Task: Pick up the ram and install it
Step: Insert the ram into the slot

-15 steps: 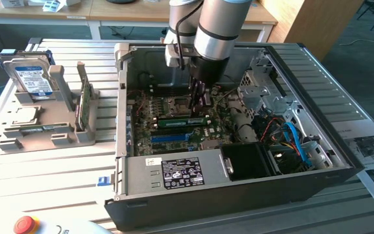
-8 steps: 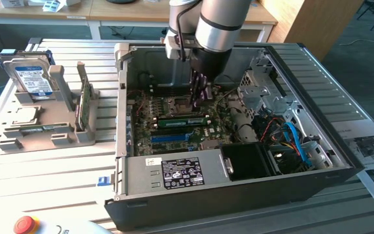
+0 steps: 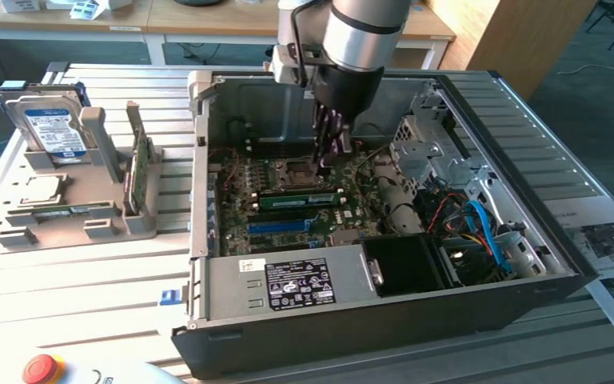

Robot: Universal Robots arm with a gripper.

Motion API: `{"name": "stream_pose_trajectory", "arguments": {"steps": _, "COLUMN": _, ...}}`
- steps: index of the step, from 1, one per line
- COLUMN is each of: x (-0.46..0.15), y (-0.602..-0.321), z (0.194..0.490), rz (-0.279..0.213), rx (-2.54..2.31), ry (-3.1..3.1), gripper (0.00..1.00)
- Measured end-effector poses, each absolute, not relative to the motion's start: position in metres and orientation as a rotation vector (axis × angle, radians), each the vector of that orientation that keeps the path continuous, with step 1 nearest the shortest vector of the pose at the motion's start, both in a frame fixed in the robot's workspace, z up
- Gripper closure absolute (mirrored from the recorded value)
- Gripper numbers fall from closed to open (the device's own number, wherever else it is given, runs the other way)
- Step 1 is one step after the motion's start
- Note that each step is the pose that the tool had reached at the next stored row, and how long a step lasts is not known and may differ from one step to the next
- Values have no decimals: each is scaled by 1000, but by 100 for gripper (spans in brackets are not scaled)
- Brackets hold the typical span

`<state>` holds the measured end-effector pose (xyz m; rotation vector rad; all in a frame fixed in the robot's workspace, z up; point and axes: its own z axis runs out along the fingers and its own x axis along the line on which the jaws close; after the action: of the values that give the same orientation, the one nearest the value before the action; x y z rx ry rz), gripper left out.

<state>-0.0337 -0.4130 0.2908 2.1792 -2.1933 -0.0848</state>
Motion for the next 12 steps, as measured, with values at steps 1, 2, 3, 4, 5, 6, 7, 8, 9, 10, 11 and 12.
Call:
{"name": "stream_pose_trajectory", "arguments": {"steps": 1, "x": -34, "y": -413, "z": 293, "rz": -85, "rx": 2179, "ry": -2193, "gripper": 69}}
{"name": "stream_pose_trajectory", "arguments": {"steps": 2, "x": -34, "y": -413, "z": 295, "rz": -85, "rx": 2179, "ry": -2193, "gripper": 69}}
{"name": "stream_pose_trajectory", "arguments": {"steps": 3, "x": -34, "y": -413, "z": 297, "rz": -85, "rx": 2179, "ry": -2193, "gripper": 69}}
{"name": "stream_pose_trajectory", "arguments": {"steps": 4, "x": -34, "y": -413, "z": 300, "rz": -85, "rx": 2179, "ry": -2193, "gripper": 69}}
{"name": "stream_pose_trajectory", "arguments": {"steps": 5, "x": -34, "y": -413, "z": 302, "rz": -85, "rx": 2179, "ry": -2193, "gripper": 69}}
{"name": "stream_pose_trajectory", "arguments": {"steps": 6, "x": -34, "y": -413, "z": 304, "rz": -85, "rx": 2179, "ry": -2193, "gripper": 69}}
{"name": "stream_pose_trajectory", "arguments": {"steps": 7, "x": -34, "y": -413, "z": 306, "rz": -85, "rx": 2179, "ry": -2193, "gripper": 69}}
{"name": "stream_pose_trajectory", "arguments": {"steps": 8, "x": -34, "y": -413, "z": 308, "rz": -85, "rx": 2179, "ry": -2193, "gripper": 69}}
{"name": "stream_pose_trajectory", "arguments": {"steps": 9, "x": -34, "y": -413, "z": 310, "rz": -85, "rx": 2179, "ry": -2193, "gripper": 69}}
{"name": "stream_pose_trajectory", "arguments": {"steps": 10, "x": -34, "y": -413, "z": 312, "rz": -85, "rx": 2179, "ry": -2193, "gripper": 69}}
{"name": "stream_pose_trajectory", "arguments": {"steps": 11, "x": -34, "y": -413, "z": 314, "rz": -85, "rx": 2179, "ry": -2193, "gripper": 69}}
{"name": "stream_pose_trajectory", "arguments": {"steps": 12, "x": -34, "y": -413, "z": 316, "rz": -85, "rx": 2179, "ry": -2193, "gripper": 69}}
